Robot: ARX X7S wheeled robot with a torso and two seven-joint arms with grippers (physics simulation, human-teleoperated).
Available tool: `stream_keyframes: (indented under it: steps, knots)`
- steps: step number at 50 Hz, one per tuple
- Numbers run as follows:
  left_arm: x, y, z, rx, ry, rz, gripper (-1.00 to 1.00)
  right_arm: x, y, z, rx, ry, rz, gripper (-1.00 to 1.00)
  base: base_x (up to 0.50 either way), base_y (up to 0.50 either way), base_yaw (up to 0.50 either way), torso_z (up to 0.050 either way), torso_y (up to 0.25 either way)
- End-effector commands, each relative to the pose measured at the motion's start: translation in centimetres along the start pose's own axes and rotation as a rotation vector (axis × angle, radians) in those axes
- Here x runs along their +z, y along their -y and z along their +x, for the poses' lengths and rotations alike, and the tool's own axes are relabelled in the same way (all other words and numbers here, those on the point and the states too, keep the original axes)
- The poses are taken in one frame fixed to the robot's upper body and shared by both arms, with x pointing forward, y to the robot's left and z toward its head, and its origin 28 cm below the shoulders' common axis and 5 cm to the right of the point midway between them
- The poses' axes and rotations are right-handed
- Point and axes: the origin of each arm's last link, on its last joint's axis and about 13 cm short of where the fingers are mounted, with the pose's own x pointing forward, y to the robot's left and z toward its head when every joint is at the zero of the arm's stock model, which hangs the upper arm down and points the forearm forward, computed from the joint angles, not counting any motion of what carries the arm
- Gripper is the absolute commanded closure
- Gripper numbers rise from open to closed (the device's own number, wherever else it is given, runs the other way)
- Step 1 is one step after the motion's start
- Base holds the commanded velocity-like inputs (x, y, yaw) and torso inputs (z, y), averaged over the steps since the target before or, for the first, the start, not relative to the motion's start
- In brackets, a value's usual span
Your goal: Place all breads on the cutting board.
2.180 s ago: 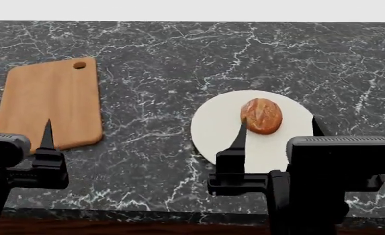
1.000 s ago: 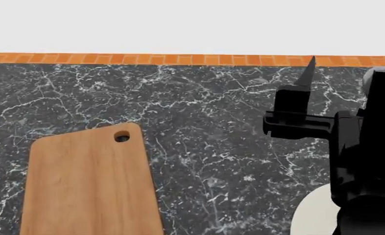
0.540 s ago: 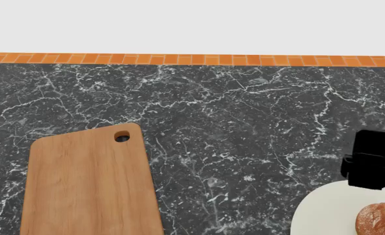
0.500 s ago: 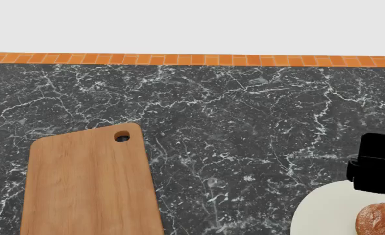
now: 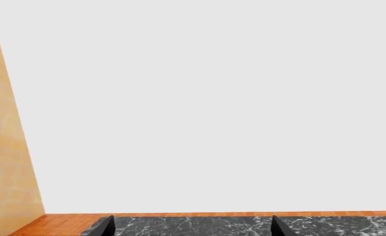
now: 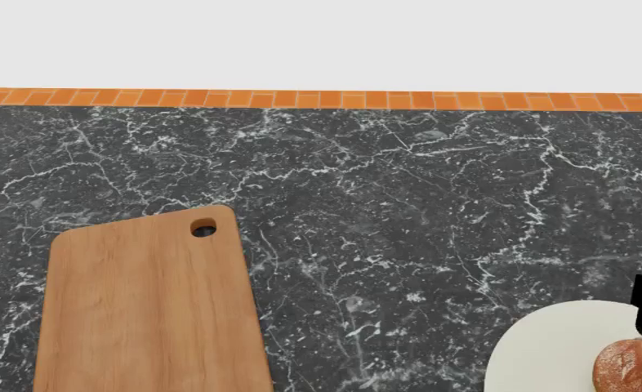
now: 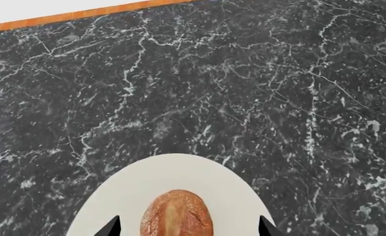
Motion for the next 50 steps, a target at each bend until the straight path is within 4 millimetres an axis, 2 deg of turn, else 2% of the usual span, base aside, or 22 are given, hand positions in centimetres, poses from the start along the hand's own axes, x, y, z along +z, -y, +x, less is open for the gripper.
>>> stream_keyframes:
  steps: [1, 6, 8, 14, 32, 38, 50]
  knots:
    - [0.0, -0.1, 0.0, 0.008, -0.001, 0.0, -1.0, 1.6, 0.0, 2.5, 0.023, -0.096, 0.025, -1.0, 0.0, 0.0, 0.0, 0.0, 0.0]
    - [-0.1, -0.1, 0.0, 0.006, -0.002, -0.002, -1.0, 1.4, -0.4, 3.4, 0.039, -0.108, 0.018, -1.0, 0.0, 0.0, 0.0, 0.0, 0.0]
    - [-0.3, 0.0, 0.0, 0.003, -0.006, 0.001, -1.0, 0.7, -0.6, 4.4, 0.035, -0.131, 0.003, -1.0, 0.0, 0.0, 0.0, 0.0, 0.0]
    - [-0.2, 0.0, 0.1, 0.006, -0.006, 0.0, -1.0, 0.1, -0.8, 5.5, 0.021, -0.157, -0.014, -1.0, 0.0, 0.0, 0.0, 0.0, 0.0]
    - [-0.4, 0.2, 0.2, -0.002, -0.015, 0.002, -1.0, -1.0, -1.0, 6.6, 0.007, -0.207, -0.044, -1.0, 0.0, 0.0, 0.0, 0.0, 0.0]
    - [-0.4, 0.1, 0.1, 0.004, -0.011, 0.008, -1.0, -1.9, -1.2, 7.6, -0.002, -0.233, -0.058, -1.0, 0.0, 0.0, 0.0, 0.0, 0.0]
    - [-0.3, 0.1, 0.0, 0.004, -0.011, 0.01, -1.0, -2.7, -1.1, 7.8, 0.01, -0.263, -0.069, -1.0, 0.0, 0.0, 0.0, 0.0, 0.0]
